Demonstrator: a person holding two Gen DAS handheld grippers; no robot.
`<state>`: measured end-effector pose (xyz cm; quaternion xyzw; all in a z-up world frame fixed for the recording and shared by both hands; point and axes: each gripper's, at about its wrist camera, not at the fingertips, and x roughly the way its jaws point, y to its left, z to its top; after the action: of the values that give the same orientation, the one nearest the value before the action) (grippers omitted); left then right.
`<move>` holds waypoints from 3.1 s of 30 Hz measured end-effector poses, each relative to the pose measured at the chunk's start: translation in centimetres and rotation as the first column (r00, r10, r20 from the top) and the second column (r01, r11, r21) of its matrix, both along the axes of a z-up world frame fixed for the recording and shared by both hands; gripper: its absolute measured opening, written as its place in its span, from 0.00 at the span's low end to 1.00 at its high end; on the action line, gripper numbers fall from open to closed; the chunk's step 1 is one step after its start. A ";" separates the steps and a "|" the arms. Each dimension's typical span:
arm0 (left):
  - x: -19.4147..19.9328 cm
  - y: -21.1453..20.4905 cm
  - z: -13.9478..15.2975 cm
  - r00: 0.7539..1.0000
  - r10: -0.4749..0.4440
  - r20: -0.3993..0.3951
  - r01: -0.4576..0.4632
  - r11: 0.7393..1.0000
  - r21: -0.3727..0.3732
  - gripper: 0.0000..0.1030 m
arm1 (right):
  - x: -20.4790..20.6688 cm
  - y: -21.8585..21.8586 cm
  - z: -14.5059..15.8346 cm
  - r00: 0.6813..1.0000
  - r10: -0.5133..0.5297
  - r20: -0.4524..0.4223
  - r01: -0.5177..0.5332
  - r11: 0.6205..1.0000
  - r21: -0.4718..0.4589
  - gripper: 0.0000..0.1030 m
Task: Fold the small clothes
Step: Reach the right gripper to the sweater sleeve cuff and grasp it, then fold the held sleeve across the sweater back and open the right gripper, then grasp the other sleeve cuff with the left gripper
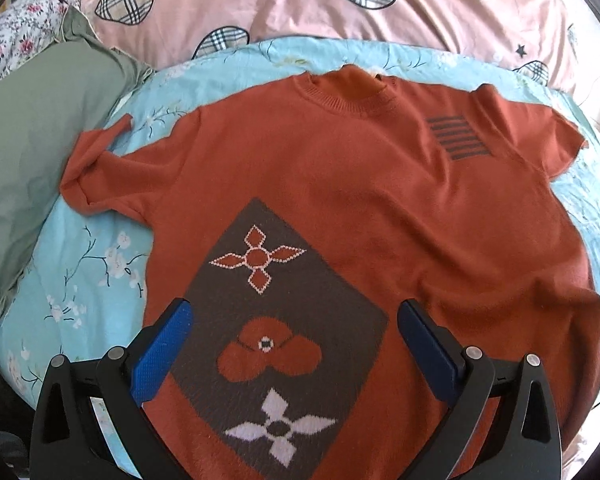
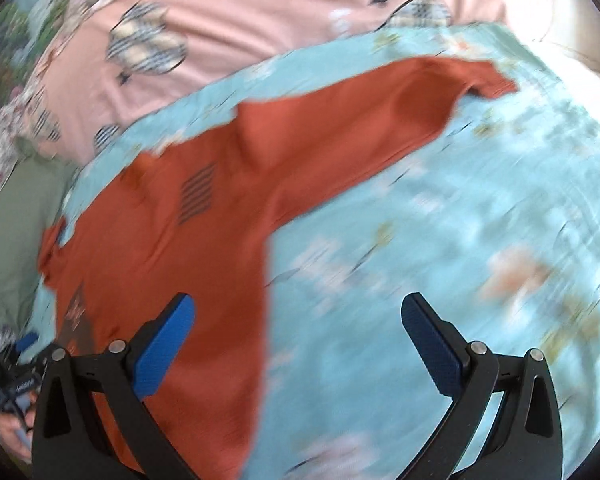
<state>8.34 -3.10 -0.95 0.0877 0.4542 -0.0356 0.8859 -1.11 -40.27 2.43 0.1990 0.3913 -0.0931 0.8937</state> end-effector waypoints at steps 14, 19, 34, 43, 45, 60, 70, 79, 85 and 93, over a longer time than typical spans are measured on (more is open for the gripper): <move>3.2 -1.9 -2.1 0.998 0.017 -0.060 -0.015 0.999 0.044 0.99 | 8.2 -22.7 -1.0 0.916 -0.398 0.043 0.390 0.912 0.128 0.50; 4.2 -2.4 -2.8 0.996 0.010 -0.088 -0.006 0.999 0.044 0.99 | 11.2 -27.6 -2.9 0.877 -0.480 0.018 0.471 0.866 0.166 0.50; 4.5 -2.8 -2.9 0.995 -0.006 -0.099 0.003 1.000 -0.024 0.99 | 12.8 -15.0 4.0 0.957 -0.176 0.231 0.151 0.981 0.123 0.08; 3.1 0.6 -1.2 0.998 -0.010 -0.059 0.004 0.994 -0.106 0.99 | 17.2 7.8 5.0 0.924 0.254 0.286 -0.321 0.921 0.220 0.08; 3.1 1.6 -1.0 0.999 -0.007 -0.053 0.000 0.992 -0.127 0.99 | 19.0 13.8 4.3 0.890 0.362 0.276 -0.432 0.863 0.263 0.08; 7.7 5.9 -1.7 0.998 -0.038 -0.059 0.018 0.950 -0.313 0.99 | 24.2 30.3 -5.1 0.836 0.540 0.096 -0.513 0.708 0.486 0.30; 16.3 4.5 -4.5 0.991 -0.057 -0.117 -0.003 0.889 -0.459 0.75 | 16.1 22.7 -0.4 0.905 0.376 0.198 -0.425 0.806 0.412 0.36; 15.5 7.7 -0.8 0.997 0.044 0.059 -0.013 0.893 -0.450 0.08 | 9.0 12.0 1.7 0.974 0.122 0.191 -0.174 0.942 0.287 0.40; 16.0 8.5 -1.3 0.998 0.053 0.042 -0.031 0.911 -0.412 0.08 | 11.6 6.2 0.6 0.993 0.063 0.097 -0.080 0.978 0.192 0.41; 16.2 9.7 -1.6 0.995 0.091 0.035 -0.069 0.915 -0.399 0.08 | 18.5 4.5 -4.2 0.989 0.135 -0.061 -0.123 0.978 0.170 0.43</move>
<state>24.55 6.58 -2.55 -0.1114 0.4171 -0.0882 0.8977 17.34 -35.79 -1.74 0.2432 0.4417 -0.0092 0.8635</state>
